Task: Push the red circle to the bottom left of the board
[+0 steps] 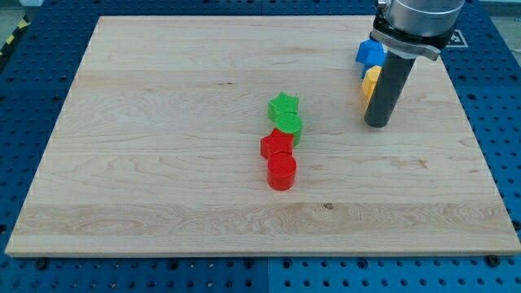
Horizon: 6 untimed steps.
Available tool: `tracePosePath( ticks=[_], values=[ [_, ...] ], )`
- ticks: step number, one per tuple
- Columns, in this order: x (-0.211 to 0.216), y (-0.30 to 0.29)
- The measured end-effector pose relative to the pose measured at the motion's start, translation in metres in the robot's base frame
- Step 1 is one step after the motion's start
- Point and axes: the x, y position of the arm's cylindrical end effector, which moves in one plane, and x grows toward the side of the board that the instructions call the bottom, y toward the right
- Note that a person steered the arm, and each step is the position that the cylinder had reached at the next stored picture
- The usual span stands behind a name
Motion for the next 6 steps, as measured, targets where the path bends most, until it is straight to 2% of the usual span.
tracePosePath(
  ticks=[2,5,6],
  values=[
    [0.012,0.000],
    [0.064,-0.001],
    [0.069,-0.021]
  ],
)
